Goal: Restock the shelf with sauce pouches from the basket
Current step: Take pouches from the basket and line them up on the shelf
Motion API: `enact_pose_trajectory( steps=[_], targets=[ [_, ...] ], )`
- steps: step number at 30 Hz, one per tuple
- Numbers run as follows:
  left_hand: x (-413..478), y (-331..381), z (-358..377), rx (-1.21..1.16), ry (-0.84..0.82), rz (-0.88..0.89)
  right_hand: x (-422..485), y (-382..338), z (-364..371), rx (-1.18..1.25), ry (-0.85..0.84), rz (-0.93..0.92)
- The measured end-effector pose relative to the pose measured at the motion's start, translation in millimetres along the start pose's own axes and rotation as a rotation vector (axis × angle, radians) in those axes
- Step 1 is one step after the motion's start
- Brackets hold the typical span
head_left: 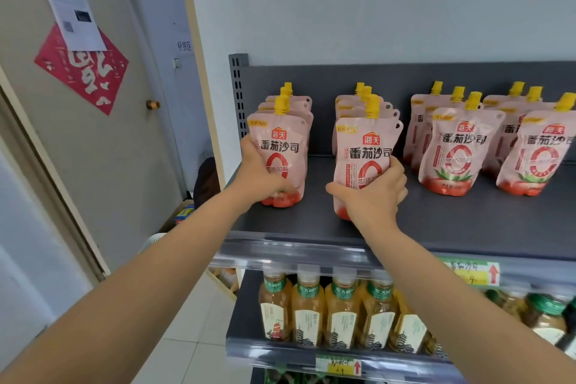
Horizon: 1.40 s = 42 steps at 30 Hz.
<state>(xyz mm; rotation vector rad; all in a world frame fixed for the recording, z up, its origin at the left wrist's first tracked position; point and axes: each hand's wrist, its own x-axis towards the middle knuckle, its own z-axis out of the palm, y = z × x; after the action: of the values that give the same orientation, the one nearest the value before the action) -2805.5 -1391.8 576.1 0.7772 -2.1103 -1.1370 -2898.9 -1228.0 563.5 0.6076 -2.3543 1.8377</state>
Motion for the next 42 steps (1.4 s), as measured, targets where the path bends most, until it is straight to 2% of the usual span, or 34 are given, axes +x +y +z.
enact_pose_trajectory(
  steps=[15, 21, 24, 27, 29, 32, 36, 42],
  targets=[
    [-5.3, -6.5, -8.7, 0.035, -0.084, 0.139, -23.7, -9.2, 17.5, -0.094, 0.026, -0.077],
    [-2.8, -18.5, -21.5, 0.006, -0.126, 0.08, -28.1, -13.5, 18.5, -0.017, 0.041, -0.069],
    [-7.7, -18.7, -29.0, -0.016, -0.055, 0.065, -32.3, -17.7, 24.7, -0.003, 0.048, -0.066],
    [-16.1, -13.8, -37.7, 0.198, 0.091, 0.192, -38.7, -25.7, 34.4, -0.012, 0.026, -0.05],
    [-20.8, -12.1, -42.4, 0.344, 0.059, 0.313, -44.2, -32.1, 43.7, -0.009, -0.004, -0.036],
    [-25.9, -12.0, -49.4, 0.407, -0.029, 0.4, -54.3, -42.3, 58.4, -0.007, -0.031, -0.025],
    [-29.9, -20.0, -57.5, 0.422, -0.187, 0.394, -64.0, -56.2, 69.3, -0.024, -0.042, -0.035],
    [-45.6, -21.3, -58.9, 0.35, -0.182, 0.397, -68.4, -53.9, 67.6, 0.036, -0.144, -0.111]
  ],
)
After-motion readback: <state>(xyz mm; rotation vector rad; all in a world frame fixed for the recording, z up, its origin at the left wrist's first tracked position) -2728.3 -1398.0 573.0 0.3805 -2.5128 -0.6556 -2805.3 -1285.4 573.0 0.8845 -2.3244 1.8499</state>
